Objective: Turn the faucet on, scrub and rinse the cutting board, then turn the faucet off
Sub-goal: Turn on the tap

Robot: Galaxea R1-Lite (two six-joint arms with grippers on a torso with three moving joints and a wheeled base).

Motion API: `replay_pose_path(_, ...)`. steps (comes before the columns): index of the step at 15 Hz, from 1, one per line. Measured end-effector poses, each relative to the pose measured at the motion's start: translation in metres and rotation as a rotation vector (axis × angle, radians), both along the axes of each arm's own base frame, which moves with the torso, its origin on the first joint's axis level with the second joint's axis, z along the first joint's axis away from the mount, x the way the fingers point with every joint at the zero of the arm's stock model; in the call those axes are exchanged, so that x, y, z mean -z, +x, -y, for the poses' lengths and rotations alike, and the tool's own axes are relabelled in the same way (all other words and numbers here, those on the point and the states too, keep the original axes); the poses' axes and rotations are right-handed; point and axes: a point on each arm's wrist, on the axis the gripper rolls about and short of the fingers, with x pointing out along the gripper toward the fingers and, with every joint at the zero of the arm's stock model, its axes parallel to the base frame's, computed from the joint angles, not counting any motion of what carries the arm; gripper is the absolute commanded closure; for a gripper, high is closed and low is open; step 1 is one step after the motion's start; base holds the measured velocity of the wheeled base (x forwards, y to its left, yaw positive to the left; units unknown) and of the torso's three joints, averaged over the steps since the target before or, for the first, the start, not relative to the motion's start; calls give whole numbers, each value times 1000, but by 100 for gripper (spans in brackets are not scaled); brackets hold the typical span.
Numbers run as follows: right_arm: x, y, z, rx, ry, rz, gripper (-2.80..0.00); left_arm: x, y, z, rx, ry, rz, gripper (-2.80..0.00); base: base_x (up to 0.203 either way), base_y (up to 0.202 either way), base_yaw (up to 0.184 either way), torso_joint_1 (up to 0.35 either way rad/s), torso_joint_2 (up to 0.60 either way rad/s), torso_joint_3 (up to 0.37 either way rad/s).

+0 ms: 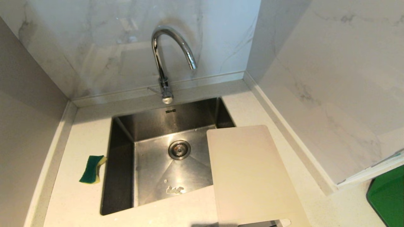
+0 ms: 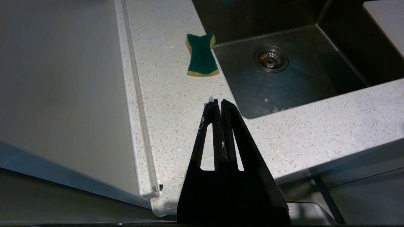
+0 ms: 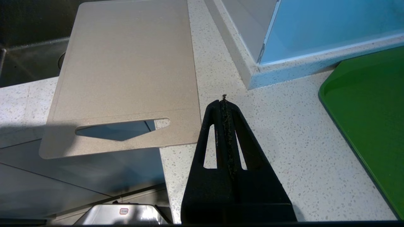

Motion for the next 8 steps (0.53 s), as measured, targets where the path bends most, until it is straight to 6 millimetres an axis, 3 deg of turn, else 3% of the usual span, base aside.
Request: replay_pose_path(8, 0, 0, 0, 0, -4, 2, 0, 0, 0, 0, 0, 2, -4, 0, 0, 0, 0, 0, 0, 0)
